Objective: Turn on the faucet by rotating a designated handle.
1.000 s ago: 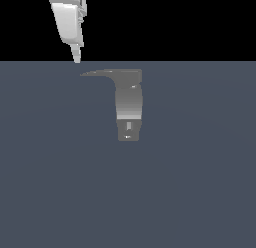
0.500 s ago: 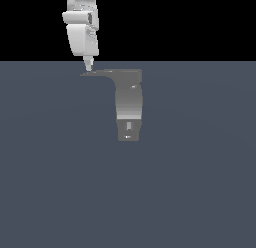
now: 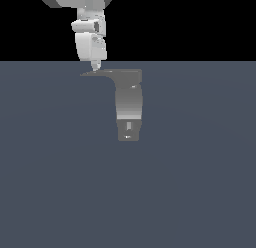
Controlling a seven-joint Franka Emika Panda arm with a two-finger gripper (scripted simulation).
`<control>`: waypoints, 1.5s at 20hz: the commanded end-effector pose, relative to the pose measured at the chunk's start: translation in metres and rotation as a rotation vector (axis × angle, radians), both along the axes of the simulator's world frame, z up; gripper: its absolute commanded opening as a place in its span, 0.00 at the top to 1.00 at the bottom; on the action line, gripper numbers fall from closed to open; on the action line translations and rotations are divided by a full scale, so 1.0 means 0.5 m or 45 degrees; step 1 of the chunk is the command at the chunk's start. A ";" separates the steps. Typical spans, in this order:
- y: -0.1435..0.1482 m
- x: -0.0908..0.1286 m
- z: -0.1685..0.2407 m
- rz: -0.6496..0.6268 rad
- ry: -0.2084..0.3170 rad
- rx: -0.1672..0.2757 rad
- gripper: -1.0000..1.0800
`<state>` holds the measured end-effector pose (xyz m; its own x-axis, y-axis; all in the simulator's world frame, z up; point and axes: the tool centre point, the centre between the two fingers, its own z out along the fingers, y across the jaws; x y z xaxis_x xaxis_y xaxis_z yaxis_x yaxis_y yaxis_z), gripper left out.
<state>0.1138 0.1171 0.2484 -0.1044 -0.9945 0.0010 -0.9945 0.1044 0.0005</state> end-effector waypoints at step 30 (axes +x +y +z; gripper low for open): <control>0.021 -0.131 -0.001 -0.008 -0.001 0.000 1.00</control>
